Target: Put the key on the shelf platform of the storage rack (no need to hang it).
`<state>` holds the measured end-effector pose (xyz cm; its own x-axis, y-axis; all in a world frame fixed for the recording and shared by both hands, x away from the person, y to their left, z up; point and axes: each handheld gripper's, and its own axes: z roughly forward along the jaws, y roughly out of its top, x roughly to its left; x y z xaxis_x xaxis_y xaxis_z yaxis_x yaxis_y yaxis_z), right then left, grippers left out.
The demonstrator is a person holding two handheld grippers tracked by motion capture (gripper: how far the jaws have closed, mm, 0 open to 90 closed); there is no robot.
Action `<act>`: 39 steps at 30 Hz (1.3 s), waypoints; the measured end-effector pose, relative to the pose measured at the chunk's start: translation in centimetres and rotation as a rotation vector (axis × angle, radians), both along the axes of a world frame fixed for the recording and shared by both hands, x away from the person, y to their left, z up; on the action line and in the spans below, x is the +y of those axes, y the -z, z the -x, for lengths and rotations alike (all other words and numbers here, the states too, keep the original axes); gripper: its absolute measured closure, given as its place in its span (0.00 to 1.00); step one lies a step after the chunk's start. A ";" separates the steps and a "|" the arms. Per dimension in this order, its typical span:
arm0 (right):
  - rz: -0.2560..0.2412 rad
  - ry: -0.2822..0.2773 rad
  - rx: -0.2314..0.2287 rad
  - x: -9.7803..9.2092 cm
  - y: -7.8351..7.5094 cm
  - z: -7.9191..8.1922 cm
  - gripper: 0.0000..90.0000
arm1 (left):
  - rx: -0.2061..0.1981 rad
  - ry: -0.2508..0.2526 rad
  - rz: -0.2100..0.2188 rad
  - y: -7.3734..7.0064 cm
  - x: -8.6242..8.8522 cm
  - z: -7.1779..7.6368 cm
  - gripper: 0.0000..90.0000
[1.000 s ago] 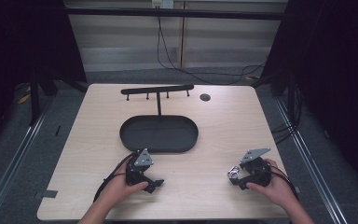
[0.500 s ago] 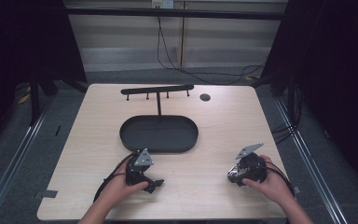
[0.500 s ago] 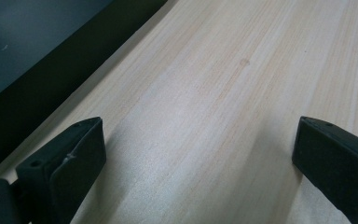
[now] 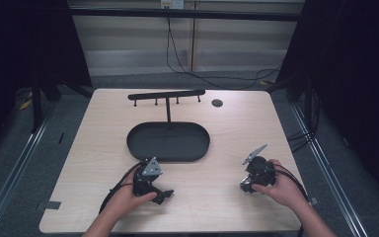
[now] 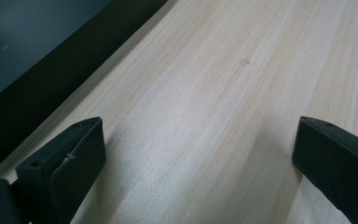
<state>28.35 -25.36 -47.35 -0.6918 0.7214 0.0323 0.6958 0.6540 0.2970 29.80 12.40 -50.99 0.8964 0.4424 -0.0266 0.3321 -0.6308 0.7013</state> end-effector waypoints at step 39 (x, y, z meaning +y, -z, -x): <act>0.013 -0.045 0.031 1.8 -1.9 -0.4 0.96 | 0.000 0.000 0.000 0.0 0.0 0.0 0.03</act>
<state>28.80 -23.57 -45.44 -0.7227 0.6897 0.0447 0.6740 0.6889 0.2669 29.80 12.39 -50.99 0.8963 0.4426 -0.0268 0.3323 -0.6305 0.7015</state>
